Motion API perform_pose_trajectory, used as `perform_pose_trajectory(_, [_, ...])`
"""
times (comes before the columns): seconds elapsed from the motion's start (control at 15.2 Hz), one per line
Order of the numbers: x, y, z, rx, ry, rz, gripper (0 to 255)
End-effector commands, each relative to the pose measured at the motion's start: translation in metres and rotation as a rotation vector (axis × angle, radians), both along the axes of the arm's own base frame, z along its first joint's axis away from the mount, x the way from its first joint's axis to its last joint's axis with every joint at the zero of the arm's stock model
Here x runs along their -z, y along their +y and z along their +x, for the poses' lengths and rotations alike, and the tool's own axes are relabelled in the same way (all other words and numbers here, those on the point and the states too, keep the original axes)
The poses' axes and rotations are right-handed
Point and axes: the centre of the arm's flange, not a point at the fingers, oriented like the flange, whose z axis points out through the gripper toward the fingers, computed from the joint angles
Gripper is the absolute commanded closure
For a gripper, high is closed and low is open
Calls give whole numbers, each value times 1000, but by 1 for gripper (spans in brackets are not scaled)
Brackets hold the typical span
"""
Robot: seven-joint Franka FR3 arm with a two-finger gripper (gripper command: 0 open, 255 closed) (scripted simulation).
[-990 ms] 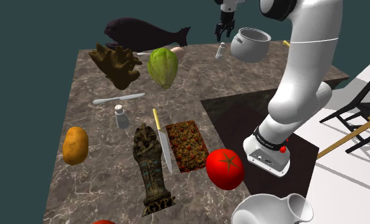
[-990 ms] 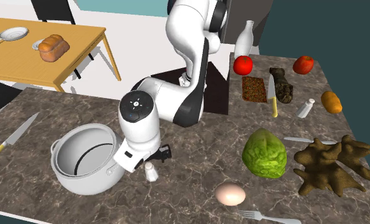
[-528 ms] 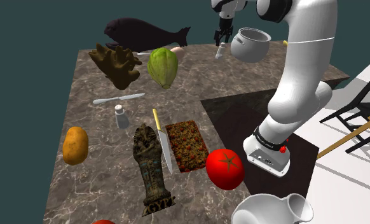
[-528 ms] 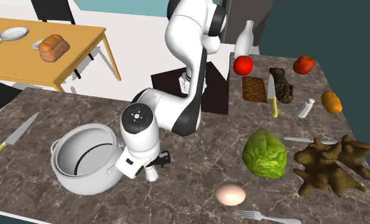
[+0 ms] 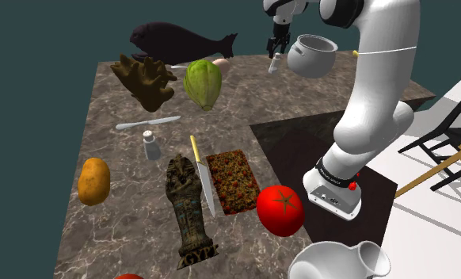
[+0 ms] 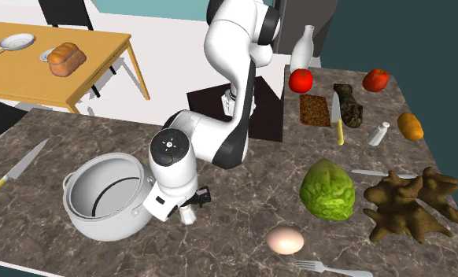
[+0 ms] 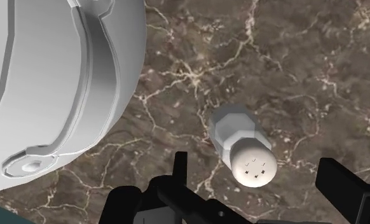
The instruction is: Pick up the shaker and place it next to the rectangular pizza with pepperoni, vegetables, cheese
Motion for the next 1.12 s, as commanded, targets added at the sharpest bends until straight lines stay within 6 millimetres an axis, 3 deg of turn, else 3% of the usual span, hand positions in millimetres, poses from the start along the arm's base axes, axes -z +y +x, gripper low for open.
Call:
perform_pose_trajectory(0.0, [0,0,0,0,0,0,255])
perform_pose_trajectory(0.59, [0,0,0,0,0,0,255])
perform_pose_trajectory(1.06, [-37,0,0,0,0,0,255])
